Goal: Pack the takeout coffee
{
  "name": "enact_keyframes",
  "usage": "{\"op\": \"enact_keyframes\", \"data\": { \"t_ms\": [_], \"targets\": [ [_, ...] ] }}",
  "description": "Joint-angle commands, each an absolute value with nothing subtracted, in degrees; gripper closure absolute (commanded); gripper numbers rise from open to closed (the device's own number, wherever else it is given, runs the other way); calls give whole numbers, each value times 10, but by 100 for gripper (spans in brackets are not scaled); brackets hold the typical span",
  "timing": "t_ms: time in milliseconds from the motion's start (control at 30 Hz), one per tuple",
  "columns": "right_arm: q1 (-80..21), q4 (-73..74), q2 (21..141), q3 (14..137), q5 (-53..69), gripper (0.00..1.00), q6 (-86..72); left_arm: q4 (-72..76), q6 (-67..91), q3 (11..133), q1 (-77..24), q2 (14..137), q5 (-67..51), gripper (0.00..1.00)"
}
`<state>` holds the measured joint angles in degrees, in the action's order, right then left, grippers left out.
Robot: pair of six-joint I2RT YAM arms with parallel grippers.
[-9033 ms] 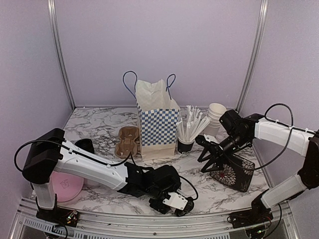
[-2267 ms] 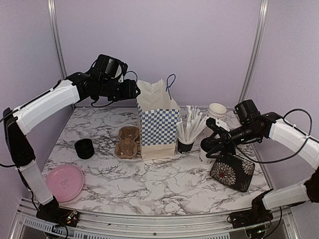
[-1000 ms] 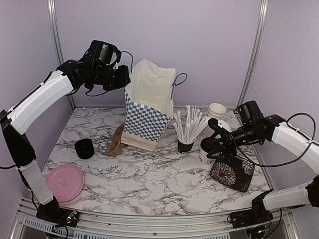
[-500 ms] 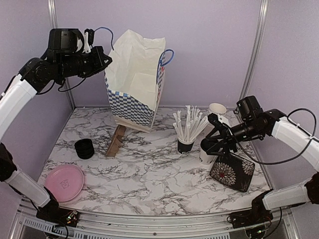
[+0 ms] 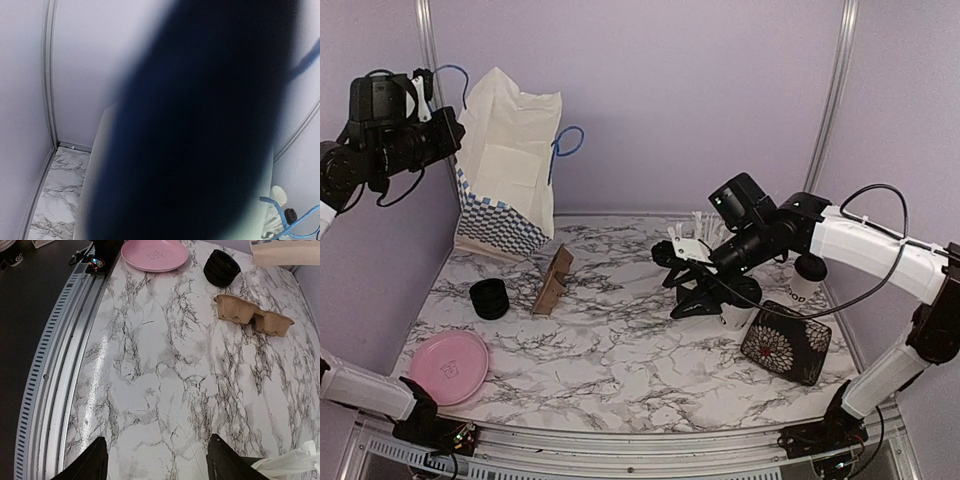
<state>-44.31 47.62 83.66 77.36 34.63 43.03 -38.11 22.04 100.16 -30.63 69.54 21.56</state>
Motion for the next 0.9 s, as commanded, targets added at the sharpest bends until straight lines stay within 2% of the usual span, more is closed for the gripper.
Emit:
{"op": "enact_keyframes", "data": {
  "t_ms": [0, 167, 367, 867],
  "targets": [
    [-475, 474, 891, 830, 327, 36, 411, -398, 199, 945, -254, 698, 206, 100],
    [-513, 445, 977, 904, 296, 37, 358, -376, 193, 916, -210, 679, 177, 100],
    [-567, 417, 1098, 1012, 219, 41, 328, -375, 169, 946, -192, 656, 214, 100],
    [-573, 284, 1394, 1333, 244, 42, 139, -375, 152, 931, -189, 576, 259, 100]
  ]
}}
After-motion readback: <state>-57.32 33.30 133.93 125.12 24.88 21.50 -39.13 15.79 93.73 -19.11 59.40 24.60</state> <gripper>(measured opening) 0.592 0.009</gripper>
